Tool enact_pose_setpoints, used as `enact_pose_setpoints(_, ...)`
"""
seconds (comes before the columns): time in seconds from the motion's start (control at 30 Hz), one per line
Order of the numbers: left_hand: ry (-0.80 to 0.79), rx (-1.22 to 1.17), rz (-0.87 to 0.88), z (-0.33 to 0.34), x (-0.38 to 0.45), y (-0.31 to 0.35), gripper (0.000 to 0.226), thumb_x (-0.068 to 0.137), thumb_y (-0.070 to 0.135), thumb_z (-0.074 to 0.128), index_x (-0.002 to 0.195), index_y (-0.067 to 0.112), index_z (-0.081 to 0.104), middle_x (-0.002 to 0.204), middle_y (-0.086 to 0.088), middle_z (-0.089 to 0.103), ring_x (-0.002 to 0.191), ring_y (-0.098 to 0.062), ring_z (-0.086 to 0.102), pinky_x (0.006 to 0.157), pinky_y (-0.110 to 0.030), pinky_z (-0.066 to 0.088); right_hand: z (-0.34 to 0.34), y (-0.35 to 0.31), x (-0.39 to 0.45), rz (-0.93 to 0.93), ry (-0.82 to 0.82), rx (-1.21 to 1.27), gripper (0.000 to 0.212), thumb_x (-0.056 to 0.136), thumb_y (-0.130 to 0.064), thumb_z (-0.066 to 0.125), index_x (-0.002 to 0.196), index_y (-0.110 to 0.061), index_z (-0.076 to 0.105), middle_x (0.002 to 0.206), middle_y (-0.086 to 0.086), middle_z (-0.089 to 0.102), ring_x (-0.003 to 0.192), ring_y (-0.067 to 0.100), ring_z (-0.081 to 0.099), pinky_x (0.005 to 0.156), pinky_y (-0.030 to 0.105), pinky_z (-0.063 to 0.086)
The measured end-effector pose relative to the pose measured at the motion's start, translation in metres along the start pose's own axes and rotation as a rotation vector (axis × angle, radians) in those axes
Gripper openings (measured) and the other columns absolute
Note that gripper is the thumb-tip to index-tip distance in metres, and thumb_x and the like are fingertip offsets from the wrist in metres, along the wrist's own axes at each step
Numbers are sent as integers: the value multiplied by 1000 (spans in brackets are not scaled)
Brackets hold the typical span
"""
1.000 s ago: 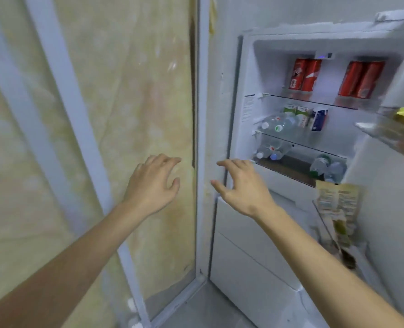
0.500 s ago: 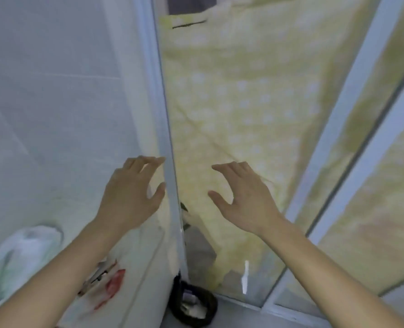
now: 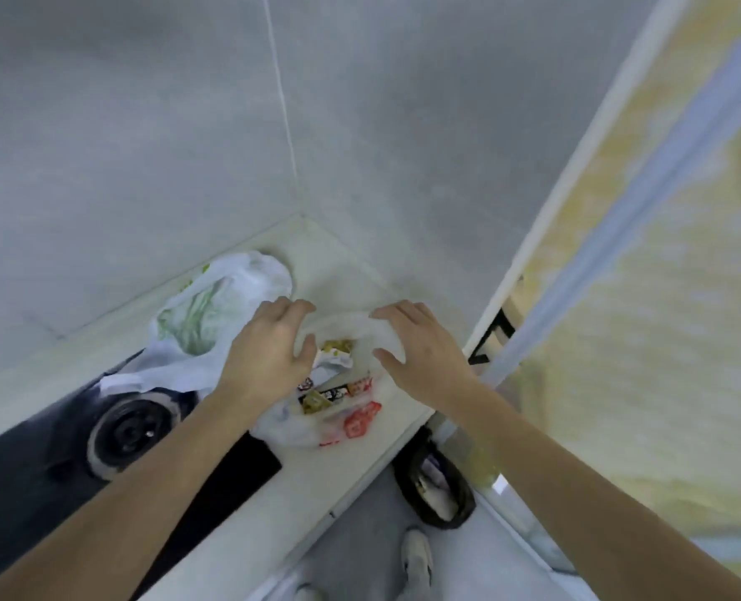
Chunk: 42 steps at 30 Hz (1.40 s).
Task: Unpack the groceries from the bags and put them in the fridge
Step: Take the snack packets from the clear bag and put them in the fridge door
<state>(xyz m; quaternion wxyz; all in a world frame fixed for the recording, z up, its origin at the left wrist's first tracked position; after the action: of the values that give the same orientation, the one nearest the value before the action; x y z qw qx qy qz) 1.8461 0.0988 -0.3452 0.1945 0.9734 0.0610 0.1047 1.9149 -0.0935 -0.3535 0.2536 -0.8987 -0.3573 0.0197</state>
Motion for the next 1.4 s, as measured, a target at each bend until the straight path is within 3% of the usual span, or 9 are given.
enact_pose_setpoints(0.17,-121,-23,-155,83,-20,-46,26,94,20,63,120,17,64,109,1,63,107,-23,56,73,-37,53,104,36,37,-25,-219,60,31,97,-19,64,128,-16,62,127,0,61,121,22,52,97,39,49)
enact_pose_setpoints(0.3,-249,9,-269,147,-31,-69,32,93,28,63,125,20,59,122,2,57,112,-22,52,78,-35,49,176,64,47,-64,-432,11,57,90,-30,72,143,-23,53,142,-3,54,134,19,44,102,42,52)
enact_pose_setpoints(0.5,-413,110,-352,204,-33,-99,108,62,91,60,144,22,47,138,-1,52,121,-28,49,94,-44,52,229,76,53,-202,-479,-75,114,71,-50,90,161,-29,23,171,1,18,158,28,14,117,47,40)
enact_pose_setpoints(0.57,-411,145,-371,212,-32,-104,109,62,89,61,147,22,46,143,-1,50,126,-29,49,95,-45,53,242,81,53,-212,-519,-114,118,70,-51,90,162,-30,18,172,2,11,160,30,9,117,49,39)
enact_pose_setpoints(0.73,-325,263,-350,212,-21,-102,48,84,38,65,125,14,59,137,-9,54,110,-32,55,76,-42,51,243,81,47,-258,-495,-177,89,76,-44,84,150,-23,40,166,9,24,155,33,21,107,51,48)
enact_pose_setpoints(0.83,-372,358,-334,216,-17,-103,54,79,38,71,126,16,59,135,-9,54,107,-29,54,73,-39,46,241,82,43,-285,-462,-227,76,73,-36,80,140,-17,50,142,10,45,134,33,43,90,47,55)
enact_pose_setpoints(1.0,-415,378,-340,221,-11,-105,70,80,53,74,137,22,48,126,-2,52,112,-25,48,81,-36,39,246,87,40,-212,-483,-218,69,83,-30,76,144,-15,47,125,7,57,114,29,57,87,41,51)
enact_pose_setpoints(1.2,-428,324,-388,221,-10,-104,51,84,38,69,129,22,52,123,0,52,112,-23,48,81,-33,36,247,86,42,-142,-561,-146,27,90,-19,67,115,-14,57,119,5,56,108,26,57,83,40,51)
enact_pose_setpoints(1.4,-381,178,-420,210,-10,-108,25,95,31,63,117,23,55,116,5,62,112,-22,50,84,-35,39,236,91,48,-122,-553,-107,31,87,-4,65,115,-13,55,120,5,57,105,26,56,85,39,52)
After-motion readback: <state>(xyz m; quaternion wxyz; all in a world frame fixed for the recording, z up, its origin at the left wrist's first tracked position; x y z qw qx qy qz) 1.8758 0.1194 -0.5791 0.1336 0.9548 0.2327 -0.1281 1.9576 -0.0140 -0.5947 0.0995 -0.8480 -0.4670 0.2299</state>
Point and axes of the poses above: each hand's wrist, its own x-axis towards the middle knuckle, its own z-axis out of the palm, y = z × x, the point moved 7 cm from there along x, towards the middle knuckle
